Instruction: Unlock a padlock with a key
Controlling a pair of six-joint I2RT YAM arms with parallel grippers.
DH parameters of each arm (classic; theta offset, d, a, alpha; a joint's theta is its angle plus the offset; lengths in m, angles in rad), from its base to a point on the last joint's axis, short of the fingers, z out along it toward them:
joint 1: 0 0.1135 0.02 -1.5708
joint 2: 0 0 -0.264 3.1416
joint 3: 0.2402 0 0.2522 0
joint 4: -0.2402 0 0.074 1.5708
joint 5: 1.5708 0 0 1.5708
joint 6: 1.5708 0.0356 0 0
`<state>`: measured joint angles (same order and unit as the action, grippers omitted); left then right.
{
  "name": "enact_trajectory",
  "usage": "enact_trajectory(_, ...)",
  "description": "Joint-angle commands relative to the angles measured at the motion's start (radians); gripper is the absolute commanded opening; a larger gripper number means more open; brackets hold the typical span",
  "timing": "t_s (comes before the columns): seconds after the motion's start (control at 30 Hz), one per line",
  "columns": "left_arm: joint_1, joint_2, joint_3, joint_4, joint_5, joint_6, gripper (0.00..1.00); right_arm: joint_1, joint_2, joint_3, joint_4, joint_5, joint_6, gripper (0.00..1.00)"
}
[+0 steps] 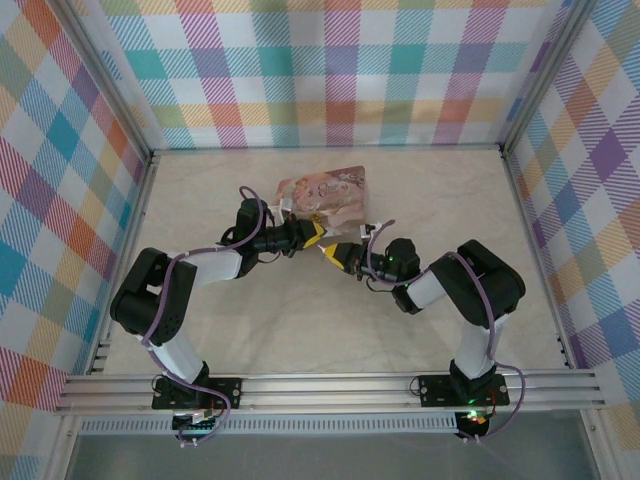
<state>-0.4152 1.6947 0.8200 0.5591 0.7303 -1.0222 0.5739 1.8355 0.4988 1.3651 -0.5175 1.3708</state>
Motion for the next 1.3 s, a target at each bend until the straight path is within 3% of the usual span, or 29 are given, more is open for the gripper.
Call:
enact_trajectory(0.0,-0.013,-0.046,0.002,0.079,0.064,-0.015,0.09,0.023,-0.025,-0.016,0.043,0.004,-0.027,0.00)
enact_trajectory(0.17,-0.013,-0.049,-0.002,0.070,0.063,-0.007,0.09,0.064,-0.030,-0.005,0.043,0.045,-0.032,0.00)
enact_trajectory(0.5,-0.013,-0.056,-0.013,0.074,0.072,-0.007,0.09,0.029,-0.045,-0.023,0.041,0.187,-0.026,0.00)
enact_trajectory(1.27,-0.013,-0.052,-0.018,0.081,0.073,-0.009,0.09,0.015,-0.058,-0.028,0.042,0.217,-0.029,0.00)
